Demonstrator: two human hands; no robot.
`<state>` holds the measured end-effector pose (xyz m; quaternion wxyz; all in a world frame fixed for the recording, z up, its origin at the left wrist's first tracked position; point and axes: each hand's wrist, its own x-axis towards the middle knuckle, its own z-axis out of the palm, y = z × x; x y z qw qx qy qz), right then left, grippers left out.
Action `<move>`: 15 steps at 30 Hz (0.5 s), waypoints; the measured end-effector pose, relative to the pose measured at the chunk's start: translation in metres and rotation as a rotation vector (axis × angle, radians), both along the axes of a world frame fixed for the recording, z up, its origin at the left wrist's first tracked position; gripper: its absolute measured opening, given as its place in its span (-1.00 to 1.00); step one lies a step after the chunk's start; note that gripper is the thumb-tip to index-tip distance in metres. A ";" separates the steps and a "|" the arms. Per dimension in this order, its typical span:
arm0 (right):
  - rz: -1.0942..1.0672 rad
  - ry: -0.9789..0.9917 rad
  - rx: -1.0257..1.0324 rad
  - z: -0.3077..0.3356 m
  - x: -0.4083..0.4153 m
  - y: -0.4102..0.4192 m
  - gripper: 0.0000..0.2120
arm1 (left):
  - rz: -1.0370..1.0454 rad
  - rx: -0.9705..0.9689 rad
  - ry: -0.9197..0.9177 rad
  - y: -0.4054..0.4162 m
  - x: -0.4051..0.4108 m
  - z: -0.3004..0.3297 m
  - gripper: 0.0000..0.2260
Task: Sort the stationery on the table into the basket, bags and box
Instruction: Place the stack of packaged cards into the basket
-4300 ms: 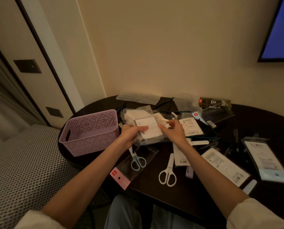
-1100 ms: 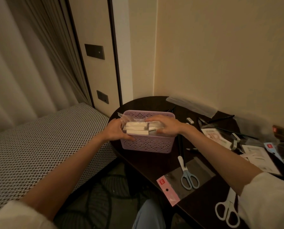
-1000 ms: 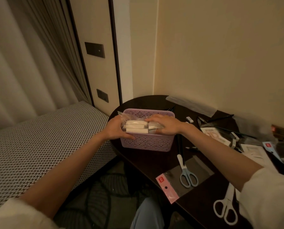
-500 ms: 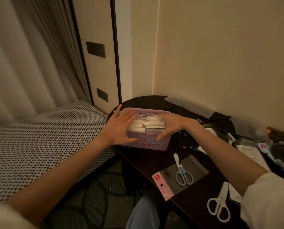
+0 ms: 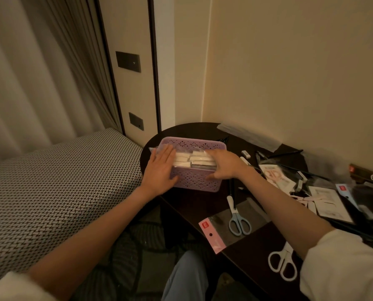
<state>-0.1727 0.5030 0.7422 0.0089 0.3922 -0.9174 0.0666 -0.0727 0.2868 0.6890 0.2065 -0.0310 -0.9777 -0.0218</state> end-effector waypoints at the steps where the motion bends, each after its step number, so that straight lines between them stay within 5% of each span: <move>1: -0.010 0.015 -0.005 -0.001 0.001 0.000 -0.26 | 0.014 0.010 0.052 0.003 0.003 -0.003 -0.19; 4: -0.042 0.043 0.006 0.000 0.006 -0.005 -0.33 | 0.081 0.138 0.127 0.010 0.006 -0.007 -0.15; 8: -0.159 0.103 -0.047 -0.006 0.017 -0.026 -0.46 | 0.271 0.552 0.189 0.010 -0.001 -0.003 -0.30; 12: -0.315 0.130 -0.008 -0.004 0.027 -0.056 -0.57 | 0.416 1.222 -0.017 0.004 -0.010 0.013 -0.38; 15: -0.342 -0.023 -0.001 0.004 0.024 -0.065 -0.54 | 0.455 1.362 -0.067 -0.003 -0.011 0.019 -0.43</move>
